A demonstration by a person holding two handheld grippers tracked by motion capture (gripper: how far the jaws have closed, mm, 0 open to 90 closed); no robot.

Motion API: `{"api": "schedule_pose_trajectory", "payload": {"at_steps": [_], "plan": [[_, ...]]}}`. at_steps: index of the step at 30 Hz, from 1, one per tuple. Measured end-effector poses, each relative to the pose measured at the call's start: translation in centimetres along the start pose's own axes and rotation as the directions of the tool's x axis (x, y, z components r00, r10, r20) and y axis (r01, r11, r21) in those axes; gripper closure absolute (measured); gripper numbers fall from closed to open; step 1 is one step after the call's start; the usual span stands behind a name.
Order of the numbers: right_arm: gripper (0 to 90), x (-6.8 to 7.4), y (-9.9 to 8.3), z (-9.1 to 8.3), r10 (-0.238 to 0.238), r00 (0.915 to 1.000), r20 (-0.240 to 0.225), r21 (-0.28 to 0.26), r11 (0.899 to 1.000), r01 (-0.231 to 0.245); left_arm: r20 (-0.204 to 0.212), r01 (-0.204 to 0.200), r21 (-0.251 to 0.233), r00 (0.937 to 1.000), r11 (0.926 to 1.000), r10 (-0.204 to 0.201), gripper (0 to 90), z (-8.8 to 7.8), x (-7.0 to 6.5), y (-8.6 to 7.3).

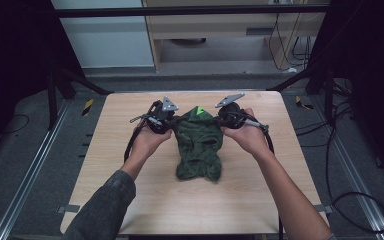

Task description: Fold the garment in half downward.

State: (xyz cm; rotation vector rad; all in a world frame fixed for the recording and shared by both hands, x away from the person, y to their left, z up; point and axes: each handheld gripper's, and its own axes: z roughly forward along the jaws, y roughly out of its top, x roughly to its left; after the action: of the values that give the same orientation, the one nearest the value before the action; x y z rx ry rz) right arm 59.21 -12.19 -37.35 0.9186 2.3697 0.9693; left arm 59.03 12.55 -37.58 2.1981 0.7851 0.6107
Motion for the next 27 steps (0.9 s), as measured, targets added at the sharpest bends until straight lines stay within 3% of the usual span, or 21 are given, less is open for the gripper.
{"api": "schedule_pose_trajectory", "payload": {"at_steps": [6, 14, 20, 27], "plan": [[85.7, 0.0, 0.0, 0.1, -0.002, 1.0000, 0.002, 0.004, 1.000, 0.002, -0.002, 0.002, 0.003, 1.0000, 1.0000, -0.002, 88.1, 0.3, 0.0, -0.2], [85.5, 0.4, -0.9, 0.1, -0.018, 0.9998, 0.007, -0.001, 1.000, 0.018, -0.013, -0.028, -0.005, 0.9995, 0.9996, 0.028, 87.9, 0.1, -0.9, -0.8], [85.4, 1.9, -2.9, 0.0, -0.059, 0.9981, 0.020, -0.023, 0.998, 0.059, -0.009, -0.039, -0.018, 0.9992, 0.9991, 0.039, 87.9, 0.1, -2.5, -2.8], [85.4, 3.0, -4.5, -0.1, -0.067, 0.9977, 0.002, -0.034, 0.997, 0.067, 0.014, -0.032, -0.021, 0.9994, 0.9992, 0.033, 87.9, -0.1, -3.7, -4.3]]}}
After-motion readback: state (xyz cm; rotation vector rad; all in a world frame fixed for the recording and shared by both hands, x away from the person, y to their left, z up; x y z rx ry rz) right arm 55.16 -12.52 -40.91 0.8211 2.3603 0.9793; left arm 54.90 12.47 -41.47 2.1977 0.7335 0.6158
